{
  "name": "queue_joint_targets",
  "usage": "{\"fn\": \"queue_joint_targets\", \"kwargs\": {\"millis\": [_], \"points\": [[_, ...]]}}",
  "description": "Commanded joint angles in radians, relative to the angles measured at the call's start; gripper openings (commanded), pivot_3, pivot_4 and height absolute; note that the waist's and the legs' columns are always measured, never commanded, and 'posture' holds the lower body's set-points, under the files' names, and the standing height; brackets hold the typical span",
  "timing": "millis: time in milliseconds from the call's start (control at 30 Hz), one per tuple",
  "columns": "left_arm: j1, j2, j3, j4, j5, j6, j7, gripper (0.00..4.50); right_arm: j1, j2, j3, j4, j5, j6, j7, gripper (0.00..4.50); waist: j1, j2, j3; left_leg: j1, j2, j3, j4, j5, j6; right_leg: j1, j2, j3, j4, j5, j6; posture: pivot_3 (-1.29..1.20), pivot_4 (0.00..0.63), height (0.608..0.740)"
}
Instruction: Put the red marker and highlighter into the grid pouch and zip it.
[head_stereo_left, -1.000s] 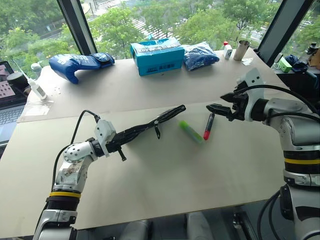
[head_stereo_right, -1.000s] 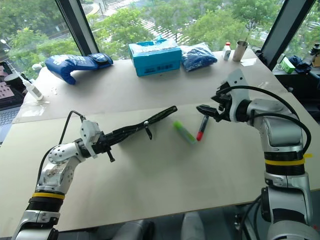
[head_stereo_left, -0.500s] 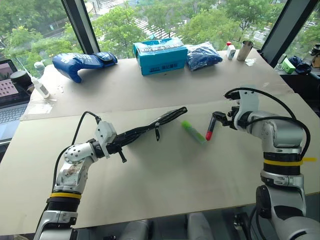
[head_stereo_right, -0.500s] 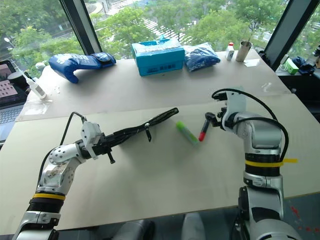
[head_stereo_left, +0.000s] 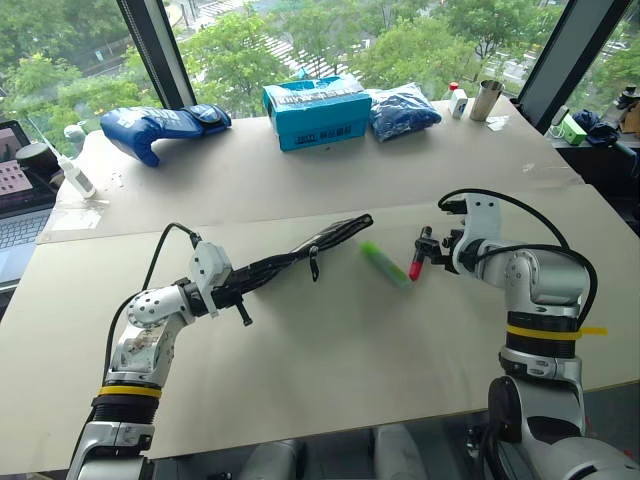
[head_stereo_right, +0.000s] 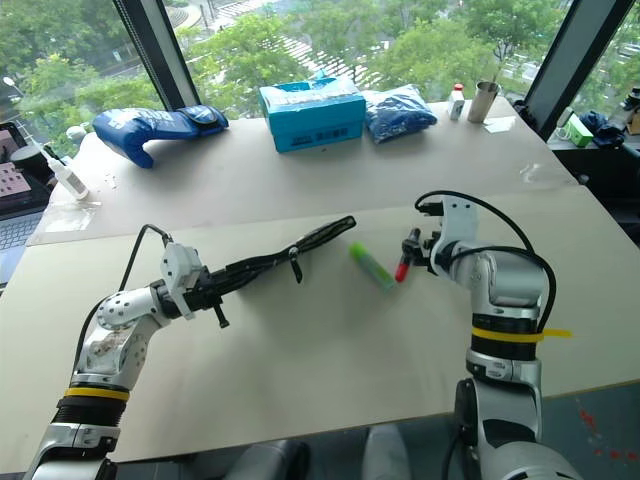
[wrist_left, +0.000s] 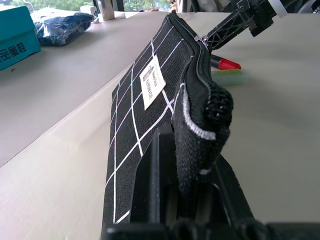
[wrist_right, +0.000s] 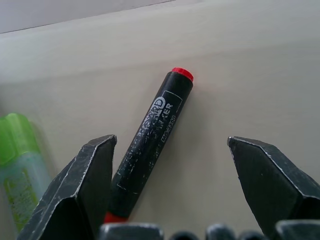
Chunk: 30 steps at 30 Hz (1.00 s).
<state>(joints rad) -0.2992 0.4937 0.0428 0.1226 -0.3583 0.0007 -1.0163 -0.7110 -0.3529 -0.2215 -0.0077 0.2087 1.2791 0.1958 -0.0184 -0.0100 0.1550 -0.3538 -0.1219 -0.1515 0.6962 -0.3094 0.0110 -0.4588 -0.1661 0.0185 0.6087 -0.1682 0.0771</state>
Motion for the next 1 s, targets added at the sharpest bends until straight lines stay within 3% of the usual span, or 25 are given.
{"fn": "queue_joint_targets", "kwargs": {"millis": [33, 267, 367, 633, 800, 1000], "points": [[0.004, 0.009, 0.022, -0.04, -0.022, -0.002, 0.002, 0.0, -0.008, 0.011, 0.03, -0.054, 0.006, -0.005, -0.005, 3.96, 0.0, 0.0, 0.0, 0.0, 0.0, 0.0, 0.0, 0.0, 0.0, 0.0, 0.0, 0.0, 0.0, 0.0, 0.0, 0.0, 0.15, 0.74], [0.004, 0.007, 0.024, -0.037, -0.022, -0.006, 0.006, 0.0, 0.068, 0.045, 0.137, -0.081, -0.013, 0.001, -0.02, 3.96, -0.002, 0.0, 0.0, 0.0, 0.0, 0.0, 0.0, 0.0, 0.0, 0.0, 0.0, 0.0, 0.0, 0.0, 0.0, 0.0, 0.15, 0.74], [0.003, 0.007, 0.027, -0.037, -0.022, -0.007, 0.009, 0.0, 0.1, 0.053, 0.145, -0.078, -0.023, -0.009, -0.035, 3.34, 0.0, 0.0, 0.0, 0.001, 0.0, -0.001, 0.0, 0.0, 0.0, 0.0, 0.0, 0.0, 0.0, 0.0, 0.0, 0.0, 0.15, 0.74], [0.003, 0.008, 0.032, -0.041, -0.025, -0.006, 0.016, 0.0, 0.109, 0.002, 0.14, -0.064, -0.036, -0.063, -0.014, 0.57, -0.001, 0.0, 0.0, 0.001, 0.0, 0.0, 0.0, 0.0, 0.0, 0.0, 0.0, 0.0, 0.0, 0.0, 0.0, 0.0, 0.15, 0.74], [0.0, 0.007, 0.031, -0.04, -0.025, -0.006, 0.018, 0.0, 0.078, -0.04, 0.142, -0.05, -0.028, -0.127, 0.032, 0.52, 0.001, 0.0, 0.0, 0.001, 0.0, 0.0, 0.0, 0.0, 0.0, 0.001, 0.0, 0.0, 0.0, 0.0, 0.0, 0.0, 0.15, 0.74], [0.002, 0.018, 0.024, -0.04, -0.028, 0.017, 0.0, 0.0, 0.005, -0.247, 0.209, -0.1, -0.063, -0.563, 0.274, 0.52, 0.0, 0.0, 0.0, 0.0, -0.001, 0.001, 0.0, 0.0, 0.0, 0.0, 0.0, 0.0, -0.001, 0.0, 0.0, 0.0, 0.15, 0.74]]}}
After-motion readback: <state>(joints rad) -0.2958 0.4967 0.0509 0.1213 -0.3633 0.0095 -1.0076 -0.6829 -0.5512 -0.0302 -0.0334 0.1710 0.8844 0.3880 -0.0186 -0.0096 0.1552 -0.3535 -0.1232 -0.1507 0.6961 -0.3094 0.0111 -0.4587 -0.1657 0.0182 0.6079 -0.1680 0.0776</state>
